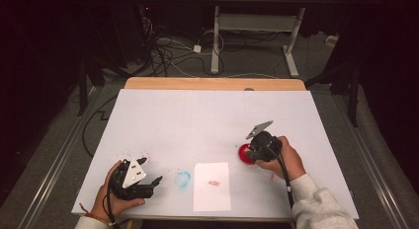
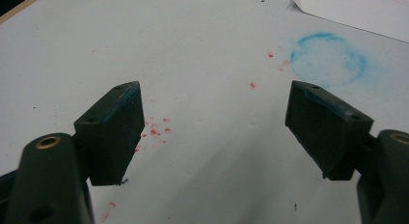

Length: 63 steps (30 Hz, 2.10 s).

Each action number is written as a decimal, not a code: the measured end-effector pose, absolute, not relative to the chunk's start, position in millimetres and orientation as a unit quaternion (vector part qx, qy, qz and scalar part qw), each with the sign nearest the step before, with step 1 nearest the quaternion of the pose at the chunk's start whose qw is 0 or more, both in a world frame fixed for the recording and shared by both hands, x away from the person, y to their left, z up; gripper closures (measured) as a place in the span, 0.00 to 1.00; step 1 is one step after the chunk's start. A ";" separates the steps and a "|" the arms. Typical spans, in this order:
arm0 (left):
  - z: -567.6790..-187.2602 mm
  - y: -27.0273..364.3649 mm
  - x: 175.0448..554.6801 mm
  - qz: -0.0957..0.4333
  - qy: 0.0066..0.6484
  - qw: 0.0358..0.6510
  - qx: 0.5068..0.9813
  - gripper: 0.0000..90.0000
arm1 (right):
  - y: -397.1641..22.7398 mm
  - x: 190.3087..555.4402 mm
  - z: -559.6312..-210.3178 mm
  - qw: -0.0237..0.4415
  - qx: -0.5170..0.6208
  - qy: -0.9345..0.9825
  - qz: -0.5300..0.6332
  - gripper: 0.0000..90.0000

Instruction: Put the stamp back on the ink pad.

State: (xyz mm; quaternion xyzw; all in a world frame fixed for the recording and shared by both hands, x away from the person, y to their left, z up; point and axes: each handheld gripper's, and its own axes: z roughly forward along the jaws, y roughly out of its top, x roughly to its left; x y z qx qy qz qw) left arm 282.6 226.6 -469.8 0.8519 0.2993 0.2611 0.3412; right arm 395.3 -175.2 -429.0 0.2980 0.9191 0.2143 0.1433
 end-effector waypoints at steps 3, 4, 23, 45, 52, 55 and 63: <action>-470.1 226.1 282.7 0.260 0.299 0.341 0.853 0.23 | -175.4 394.1 -427.7 0.141 0.295 0.920 0.217 0.85; -470.1 225.9 282.7 0.260 0.300 0.340 0.853 0.23 | -175.3 394.0 -427.8 0.141 0.296 0.920 0.217 0.85; -469.4 226.1 282.7 0.259 0.301 0.345 0.851 0.23 | -175.4 392.8 -430.1 0.145 0.302 0.916 0.222 0.84; -469.3 224.9 283.7 0.259 0.299 0.343 0.852 0.23 | -181.8 371.2 -391.5 0.278 0.278 0.850 0.351 0.32; -469.2 225.1 283.2 0.257 0.305 0.343 0.850 0.23 | -184.4 365.2 -389.6 0.307 0.288 0.831 0.364 0.24; -469.2 225.1 283.2 0.257 0.305 0.343 0.850 0.23 | -186.2 361.0 -386.4 0.318 0.282 0.823 0.377 0.23; -468.9 224.8 284.2 0.261 0.301 0.345 0.850 0.23 | -193.3 350.5 -382.8 0.331 0.272 0.816 0.389 0.22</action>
